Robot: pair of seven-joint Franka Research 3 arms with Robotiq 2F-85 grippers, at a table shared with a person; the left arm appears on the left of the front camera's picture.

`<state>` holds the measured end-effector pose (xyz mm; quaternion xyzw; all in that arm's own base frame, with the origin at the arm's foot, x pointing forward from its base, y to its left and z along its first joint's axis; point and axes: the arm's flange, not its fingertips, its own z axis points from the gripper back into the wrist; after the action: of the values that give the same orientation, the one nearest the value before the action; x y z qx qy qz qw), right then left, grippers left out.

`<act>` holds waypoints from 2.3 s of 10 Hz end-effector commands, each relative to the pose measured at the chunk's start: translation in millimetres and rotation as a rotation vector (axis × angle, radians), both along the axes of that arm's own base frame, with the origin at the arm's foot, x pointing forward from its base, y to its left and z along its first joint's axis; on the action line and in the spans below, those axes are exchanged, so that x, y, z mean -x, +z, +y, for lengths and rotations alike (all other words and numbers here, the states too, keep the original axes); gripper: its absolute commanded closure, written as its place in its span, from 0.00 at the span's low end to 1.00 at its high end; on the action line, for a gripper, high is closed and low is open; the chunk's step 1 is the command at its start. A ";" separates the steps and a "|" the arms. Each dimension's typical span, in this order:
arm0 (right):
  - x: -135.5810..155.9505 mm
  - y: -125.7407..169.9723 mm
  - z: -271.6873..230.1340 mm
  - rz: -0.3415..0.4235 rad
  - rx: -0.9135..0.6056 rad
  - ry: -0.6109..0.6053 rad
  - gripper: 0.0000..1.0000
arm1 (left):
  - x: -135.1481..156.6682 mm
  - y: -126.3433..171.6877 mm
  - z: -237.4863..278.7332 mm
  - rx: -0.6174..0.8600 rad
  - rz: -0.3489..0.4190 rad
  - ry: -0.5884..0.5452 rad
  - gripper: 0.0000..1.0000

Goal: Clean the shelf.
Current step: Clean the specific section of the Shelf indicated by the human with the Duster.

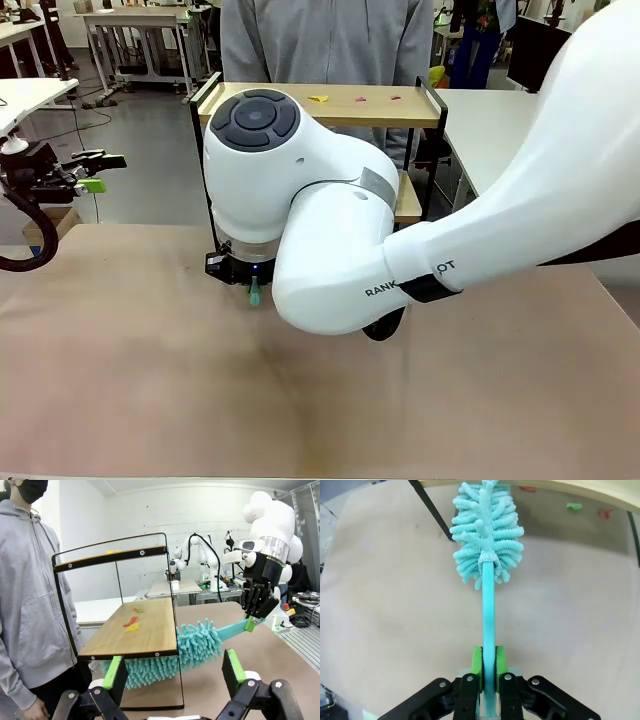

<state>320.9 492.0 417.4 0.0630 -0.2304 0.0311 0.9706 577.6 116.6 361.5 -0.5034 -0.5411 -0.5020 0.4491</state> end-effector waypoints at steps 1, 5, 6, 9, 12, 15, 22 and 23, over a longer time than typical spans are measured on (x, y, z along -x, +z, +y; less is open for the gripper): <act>1.6 3.1 -8.3 -0.008 0.006 -0.006 0.87 | 0.8 3.0 -0.6 0.002 -0.015 0.000 0.00; -1.1 -11.6 26.6 -0.079 0.010 -0.070 0.87 | 0.8 3.0 -0.6 0.002 -0.015 0.000 0.00; -4.1 -17.3 34.0 -0.082 0.001 -0.075 0.87 | 0.8 3.0 -0.6 0.002 -0.015 0.000 0.00; -16.5 -31.8 51.8 -0.110 -0.037 -0.104 0.87 | 0.8 3.0 -0.6 0.002 -0.015 0.000 0.00; -35.4 -45.1 66.1 -0.121 -0.043 -0.100 0.87 | 0.8 3.0 -0.6 0.002 -0.015 0.000 0.00; -46.0 -59.2 68.1 -0.085 -0.038 -0.106 0.87 | 0.8 3.0 -0.6 0.002 -0.015 0.000 0.00; -55.3 -78.2 60.1 -0.030 -0.028 -0.097 0.87 | 0.8 3.0 -0.6 0.002 -0.015 0.000 0.00; -55.3 -78.2 60.1 -0.030 -0.028 -0.097 0.87 | 0.8 3.0 -0.6 0.002 -0.015 0.000 0.00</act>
<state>377.9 552.2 336.9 0.0689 -0.2431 -0.0202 0.9673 577.6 116.6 361.5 -0.5034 -0.5412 -0.5021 0.4491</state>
